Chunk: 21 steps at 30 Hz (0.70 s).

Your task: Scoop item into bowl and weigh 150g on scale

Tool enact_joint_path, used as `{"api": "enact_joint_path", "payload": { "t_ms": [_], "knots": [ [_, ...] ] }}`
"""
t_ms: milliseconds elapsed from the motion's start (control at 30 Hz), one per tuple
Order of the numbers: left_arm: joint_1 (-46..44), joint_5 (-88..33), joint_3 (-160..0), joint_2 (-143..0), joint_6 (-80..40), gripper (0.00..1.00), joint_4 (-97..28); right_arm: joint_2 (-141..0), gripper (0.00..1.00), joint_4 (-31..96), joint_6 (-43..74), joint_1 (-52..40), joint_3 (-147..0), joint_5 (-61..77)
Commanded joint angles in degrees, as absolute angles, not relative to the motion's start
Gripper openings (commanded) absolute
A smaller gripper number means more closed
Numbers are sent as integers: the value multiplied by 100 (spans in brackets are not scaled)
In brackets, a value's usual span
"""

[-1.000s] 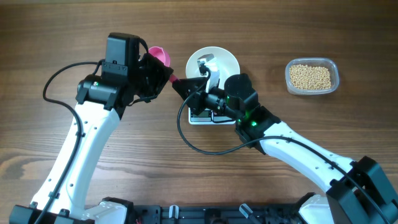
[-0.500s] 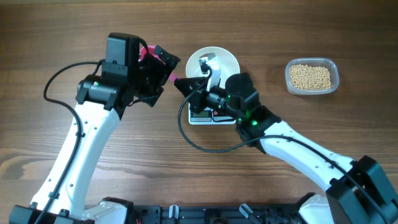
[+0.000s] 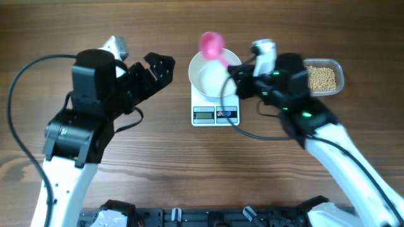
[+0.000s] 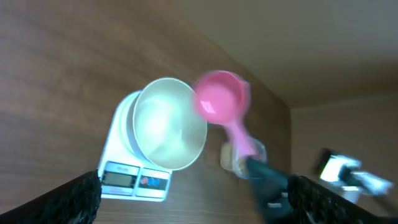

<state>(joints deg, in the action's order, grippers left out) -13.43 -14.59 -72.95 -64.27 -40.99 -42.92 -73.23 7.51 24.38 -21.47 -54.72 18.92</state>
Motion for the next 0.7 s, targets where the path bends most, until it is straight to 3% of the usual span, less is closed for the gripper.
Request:
{"api": "enact_joint_path", "payload": {
  "t_ms": [0,200,467,667],
  "knots": [
    [-1328,-1297,-7343,-6394,-2827,100,-4351,-6552,4,1328,2053,-1763,-5754,1297],
    [-1586,-980,-7290,-6687,-2412,100,-4495,-5745,5,2390,2056,-1037,-5754,1223],
    [-3212,799,-7286,-7299,-2290,100,-4587,-5216,4,3339,1964,-40,-5754,1225],
    [-3903,996,-7286,-7494,-2309,100,-4849,-5190,4,3439,1798,222,-5754,1223]
  ]
}}
